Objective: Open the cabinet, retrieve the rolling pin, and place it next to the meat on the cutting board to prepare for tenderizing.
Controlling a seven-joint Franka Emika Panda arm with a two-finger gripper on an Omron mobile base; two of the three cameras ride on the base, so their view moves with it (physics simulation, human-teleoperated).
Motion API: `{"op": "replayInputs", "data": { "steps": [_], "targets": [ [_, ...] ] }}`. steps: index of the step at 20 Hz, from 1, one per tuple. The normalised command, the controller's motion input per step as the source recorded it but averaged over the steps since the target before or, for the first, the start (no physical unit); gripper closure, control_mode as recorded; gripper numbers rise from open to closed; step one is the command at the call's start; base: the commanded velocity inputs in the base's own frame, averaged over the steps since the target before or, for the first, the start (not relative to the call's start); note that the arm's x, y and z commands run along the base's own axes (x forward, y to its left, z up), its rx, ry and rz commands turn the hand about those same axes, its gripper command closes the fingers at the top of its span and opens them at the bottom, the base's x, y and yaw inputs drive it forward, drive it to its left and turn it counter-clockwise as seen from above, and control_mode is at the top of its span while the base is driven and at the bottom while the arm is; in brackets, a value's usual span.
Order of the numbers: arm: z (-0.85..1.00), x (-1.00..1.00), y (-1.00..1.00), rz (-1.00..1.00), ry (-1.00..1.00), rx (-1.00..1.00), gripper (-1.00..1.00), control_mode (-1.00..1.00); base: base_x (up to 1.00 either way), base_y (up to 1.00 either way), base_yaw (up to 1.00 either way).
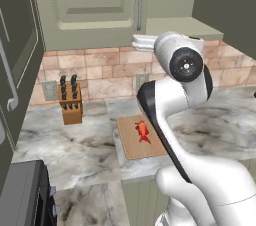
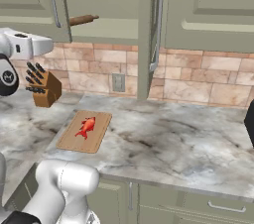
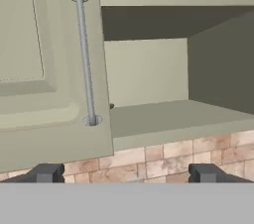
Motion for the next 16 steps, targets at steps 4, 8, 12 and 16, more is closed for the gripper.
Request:
{"op": "replayInputs", "data": {
  "steps": [4,8,12,16],
  "targets": [
    [-0.03,0.11,0.11,0.00,-0.03,-0.06,-1.00,-1.00,0.00,0.00,0.00],
    [0.00,0.09,0.21,0.00,-0.23,-0.15,-1.00,-1.00,0.00,0.00,0.00],
    [0.01,-0.16,0.21,0.00,-0.23,-0.14,-1.00,-1.00,0.00,0.00,0.00],
    [0.08,0.01,0.05,0.00,-0.18,-0.01,-1.00,-1.00,0.00,0.00,0.00]
  ]
}}
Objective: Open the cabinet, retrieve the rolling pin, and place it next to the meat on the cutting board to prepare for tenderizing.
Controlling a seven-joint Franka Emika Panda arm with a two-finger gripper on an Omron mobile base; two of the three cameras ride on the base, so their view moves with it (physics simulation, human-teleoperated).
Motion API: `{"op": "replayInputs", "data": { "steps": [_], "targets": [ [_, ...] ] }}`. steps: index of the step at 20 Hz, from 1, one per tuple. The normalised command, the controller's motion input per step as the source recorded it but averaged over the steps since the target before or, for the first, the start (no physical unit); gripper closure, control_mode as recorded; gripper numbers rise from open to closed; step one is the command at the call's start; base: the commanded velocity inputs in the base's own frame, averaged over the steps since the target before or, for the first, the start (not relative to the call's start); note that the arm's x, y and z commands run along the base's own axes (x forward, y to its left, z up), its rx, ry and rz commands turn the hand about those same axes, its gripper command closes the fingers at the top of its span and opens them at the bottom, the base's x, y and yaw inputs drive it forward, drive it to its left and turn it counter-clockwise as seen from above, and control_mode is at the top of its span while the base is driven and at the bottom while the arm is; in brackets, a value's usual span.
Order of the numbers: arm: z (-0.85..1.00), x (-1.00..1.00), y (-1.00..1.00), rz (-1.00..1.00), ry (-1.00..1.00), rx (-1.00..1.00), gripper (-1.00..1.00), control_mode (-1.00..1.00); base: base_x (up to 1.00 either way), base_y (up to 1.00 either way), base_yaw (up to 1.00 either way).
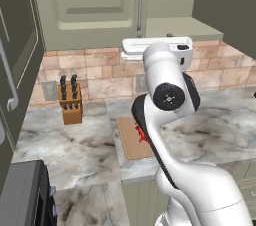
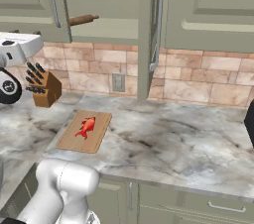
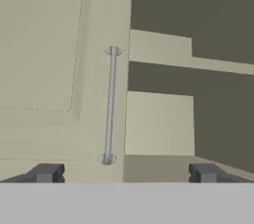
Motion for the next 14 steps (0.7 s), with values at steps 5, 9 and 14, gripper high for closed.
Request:
{"op": "replayInputs", "data": {
  "steps": [5,9,14],
  "targets": [
    [0.32,0.38,0.00,0.02,-0.06,0.03,-1.00,-1.00,0.00,0.00,0.00],
    [0.25,0.37,0.00,0.02,-0.05,0.01,-1.00,-1.00,0.00,0.00,0.00],
    [0.09,0.28,0.00,0.00,-0.01,0.00,-1.00,-1.00,0.00,0.00,0.00]
  ]
}}
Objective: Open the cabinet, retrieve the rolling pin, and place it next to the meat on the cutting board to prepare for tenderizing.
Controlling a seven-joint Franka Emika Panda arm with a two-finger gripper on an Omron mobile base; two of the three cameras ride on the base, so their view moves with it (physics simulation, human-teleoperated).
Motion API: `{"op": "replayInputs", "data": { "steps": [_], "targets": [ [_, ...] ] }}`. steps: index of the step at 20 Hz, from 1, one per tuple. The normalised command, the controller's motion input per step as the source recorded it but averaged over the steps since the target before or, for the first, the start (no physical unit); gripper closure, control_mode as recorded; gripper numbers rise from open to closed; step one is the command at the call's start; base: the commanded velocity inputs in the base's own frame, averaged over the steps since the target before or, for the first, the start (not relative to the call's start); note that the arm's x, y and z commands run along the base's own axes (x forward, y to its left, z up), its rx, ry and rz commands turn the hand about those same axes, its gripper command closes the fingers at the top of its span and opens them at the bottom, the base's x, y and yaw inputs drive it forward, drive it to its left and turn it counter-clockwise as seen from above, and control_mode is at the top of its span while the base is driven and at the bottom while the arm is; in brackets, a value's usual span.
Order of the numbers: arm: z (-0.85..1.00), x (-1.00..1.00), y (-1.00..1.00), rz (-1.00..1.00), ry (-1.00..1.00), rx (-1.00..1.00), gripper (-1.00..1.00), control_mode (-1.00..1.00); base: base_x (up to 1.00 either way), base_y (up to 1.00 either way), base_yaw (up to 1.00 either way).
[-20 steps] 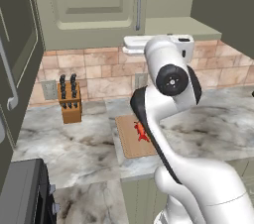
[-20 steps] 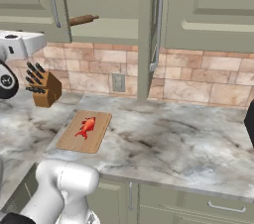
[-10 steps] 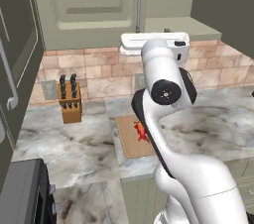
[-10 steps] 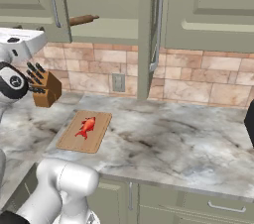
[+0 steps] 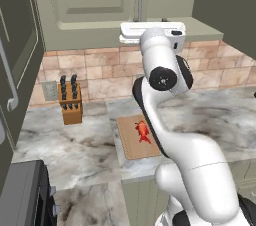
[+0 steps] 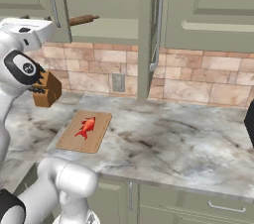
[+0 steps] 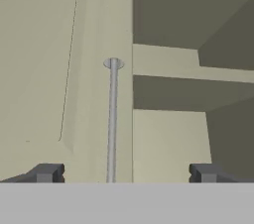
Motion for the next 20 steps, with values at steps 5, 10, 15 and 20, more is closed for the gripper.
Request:
{"op": "replayInputs", "data": {
  "steps": [5,10,15,20],
  "targets": [
    [0.02,0.43,0.00,0.00,0.00,0.00,-1.00,-1.00,0.00,0.00,0.00],
    [0.00,0.49,0.00,0.01,0.00,0.00,-1.00,-1.00,0.00,0.00,0.00],
    [0.00,0.34,0.00,0.04,0.00,0.00,-1.00,-1.00,0.00,0.00,0.00],
    [0.00,0.32,0.00,0.04,0.00,0.00,-1.00,-1.00,0.00,0.00,0.00]
  ]
}}
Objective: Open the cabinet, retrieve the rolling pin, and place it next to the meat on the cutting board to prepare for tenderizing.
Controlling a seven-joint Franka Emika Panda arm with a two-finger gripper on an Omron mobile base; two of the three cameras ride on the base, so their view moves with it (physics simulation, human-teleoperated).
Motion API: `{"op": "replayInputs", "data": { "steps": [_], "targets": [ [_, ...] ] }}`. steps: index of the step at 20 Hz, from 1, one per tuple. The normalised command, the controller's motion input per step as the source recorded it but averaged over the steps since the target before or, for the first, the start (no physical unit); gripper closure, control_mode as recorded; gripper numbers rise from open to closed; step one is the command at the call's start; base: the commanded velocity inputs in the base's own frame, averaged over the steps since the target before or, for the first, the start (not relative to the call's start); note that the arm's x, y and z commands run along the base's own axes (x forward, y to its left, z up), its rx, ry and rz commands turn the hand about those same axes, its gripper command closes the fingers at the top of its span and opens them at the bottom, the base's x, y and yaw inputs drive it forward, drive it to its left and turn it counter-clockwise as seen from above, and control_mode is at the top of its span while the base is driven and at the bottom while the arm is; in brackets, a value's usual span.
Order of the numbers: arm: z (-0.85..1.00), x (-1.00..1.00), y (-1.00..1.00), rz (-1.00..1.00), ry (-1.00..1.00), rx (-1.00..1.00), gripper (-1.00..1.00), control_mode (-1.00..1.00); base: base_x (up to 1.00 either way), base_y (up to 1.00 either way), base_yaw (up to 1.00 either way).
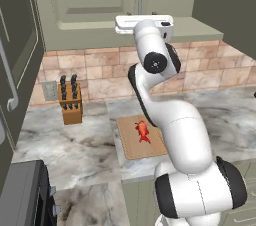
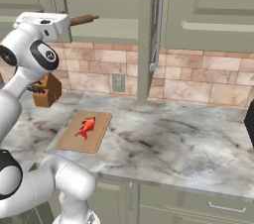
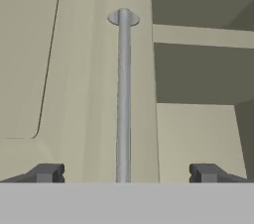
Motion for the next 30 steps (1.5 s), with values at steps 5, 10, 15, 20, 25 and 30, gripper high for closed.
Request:
{"op": "replayInputs", "data": {
  "steps": [5,10,15,20,25,30],
  "targets": [
    [0.00,0.41,0.00,0.02,0.00,0.00,-1.00,-1.00,0.00,0.00,0.00],
    [0.00,0.45,0.00,0.00,0.00,0.00,-1.00,-1.00,0.00,0.00,0.00],
    [0.00,0.51,0.03,0.00,0.00,0.00,1.00,-1.00,0.00,0.00,0.00],
    [0.00,0.34,0.00,0.01,0.00,0.00,1.00,-1.00,0.00,0.00,0.00],
    [0.00,0.11,-0.06,0.05,0.00,0.01,1.00,-1.00,0.00,0.00,0.00],
    [0.00,0.00,-0.36,0.05,0.00,0.04,1.00,-1.00,0.00,0.00,0.00]
  ]
}}
